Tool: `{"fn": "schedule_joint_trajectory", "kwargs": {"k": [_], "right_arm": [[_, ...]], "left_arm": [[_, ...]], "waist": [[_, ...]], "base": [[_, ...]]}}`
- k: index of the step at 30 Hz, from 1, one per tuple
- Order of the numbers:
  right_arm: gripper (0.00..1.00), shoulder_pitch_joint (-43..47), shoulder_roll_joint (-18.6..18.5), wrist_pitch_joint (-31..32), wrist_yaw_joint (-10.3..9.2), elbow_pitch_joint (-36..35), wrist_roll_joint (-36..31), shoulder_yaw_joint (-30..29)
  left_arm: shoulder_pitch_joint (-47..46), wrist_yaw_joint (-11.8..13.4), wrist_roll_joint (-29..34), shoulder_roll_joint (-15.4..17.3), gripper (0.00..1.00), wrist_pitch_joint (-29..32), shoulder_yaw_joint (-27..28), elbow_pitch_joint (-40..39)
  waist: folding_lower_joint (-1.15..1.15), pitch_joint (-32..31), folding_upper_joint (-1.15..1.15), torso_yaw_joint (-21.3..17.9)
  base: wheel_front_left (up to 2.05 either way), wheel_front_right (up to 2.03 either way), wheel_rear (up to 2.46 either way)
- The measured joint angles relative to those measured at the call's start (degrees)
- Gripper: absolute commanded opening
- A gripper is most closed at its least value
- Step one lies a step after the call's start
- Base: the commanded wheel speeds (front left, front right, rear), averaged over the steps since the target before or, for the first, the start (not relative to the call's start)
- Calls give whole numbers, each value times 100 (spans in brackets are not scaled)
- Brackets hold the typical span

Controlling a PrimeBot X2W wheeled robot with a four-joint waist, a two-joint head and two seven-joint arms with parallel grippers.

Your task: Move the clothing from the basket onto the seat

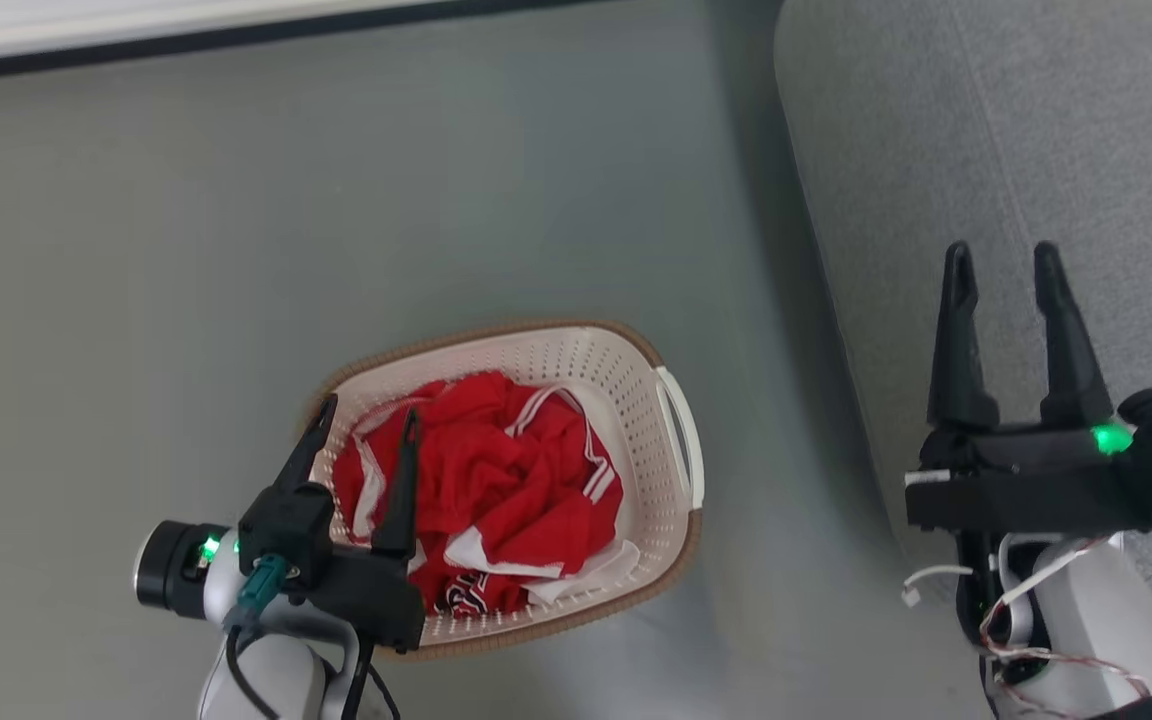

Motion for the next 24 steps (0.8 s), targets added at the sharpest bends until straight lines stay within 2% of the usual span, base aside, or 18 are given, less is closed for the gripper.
{"fn": "schedule_joint_trajectory", "kwargs": {"k": [13, 20, 24], "right_arm": [[100, -999, 66, 0, 19, -121, 20, -211], [100, -1204, 140, 0, 69, 32, 20, -216], [100, -1263, 178, 0, 119, 77, 20, -183]], "left_arm": [[-928, -107, 260, 93, 100, 252, -168, 706], [-1156, -149, 407, 80, 100, 358, -326, 1262], [-1242, -90, 512, 96, 100, 463, -320, 1611]], "waist": [[-1, 1283, 0, -310], [-1, 1697, 0, -462], [-2, 1843, 0, -594]], "base": [[0, 0, 0], [0, 0, 0], [0, 0, 0]]}}
